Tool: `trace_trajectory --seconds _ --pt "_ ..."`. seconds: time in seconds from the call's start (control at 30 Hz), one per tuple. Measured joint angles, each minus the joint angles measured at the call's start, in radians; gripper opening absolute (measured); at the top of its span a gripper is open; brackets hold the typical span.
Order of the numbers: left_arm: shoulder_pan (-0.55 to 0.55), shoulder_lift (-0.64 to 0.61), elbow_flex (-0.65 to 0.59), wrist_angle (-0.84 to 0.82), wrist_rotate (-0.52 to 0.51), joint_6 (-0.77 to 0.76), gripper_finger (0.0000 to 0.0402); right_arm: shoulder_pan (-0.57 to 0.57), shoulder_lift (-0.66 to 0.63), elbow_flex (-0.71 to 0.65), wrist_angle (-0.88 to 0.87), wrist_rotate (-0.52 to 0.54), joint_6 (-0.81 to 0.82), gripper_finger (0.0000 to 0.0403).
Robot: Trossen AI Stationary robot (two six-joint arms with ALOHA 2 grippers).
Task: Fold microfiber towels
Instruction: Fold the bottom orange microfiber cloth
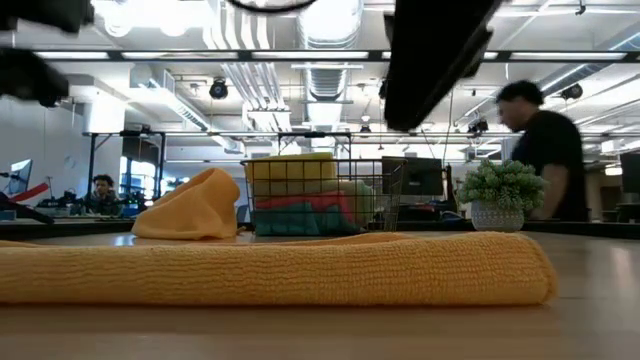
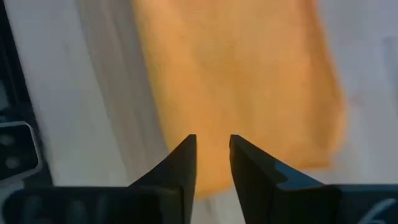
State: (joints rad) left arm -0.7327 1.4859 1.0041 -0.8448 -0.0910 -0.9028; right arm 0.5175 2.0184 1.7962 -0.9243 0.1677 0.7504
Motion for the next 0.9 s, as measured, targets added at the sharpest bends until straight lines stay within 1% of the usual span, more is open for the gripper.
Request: trace_trajectory --seconds 0.13,0.3,0.5,0.7,0.9 --pt "-0.013 0.0 -0.097 0.105 -0.009 -0.045 0.0141 0.001 -0.001 -0.084 0.17 -0.042 0.008 0.0055" --pt "-0.014 0.0 -0.178 0.148 -0.023 -0.084 0.0141 0.0 -0.001 -0.191 0.316 -0.071 0.061 0.0014" --pt "-0.014 0.0 -0.24 0.231 -0.021 -0.087 0.0141 -0.005 -0.001 -0.266 0.383 -0.073 0.097 0.0009" --pt "-0.013 -0.003 -0.296 0.344 -0.018 -0.123 0.0141 -0.026 -0.001 -0.321 0.39 -0.102 0.11 0.0009" --pt "-0.007 0.0 -0.3 0.436 0.005 -0.159 0.0141 -0.07 -0.003 -0.337 0.371 -0.108 0.078 0.0009"
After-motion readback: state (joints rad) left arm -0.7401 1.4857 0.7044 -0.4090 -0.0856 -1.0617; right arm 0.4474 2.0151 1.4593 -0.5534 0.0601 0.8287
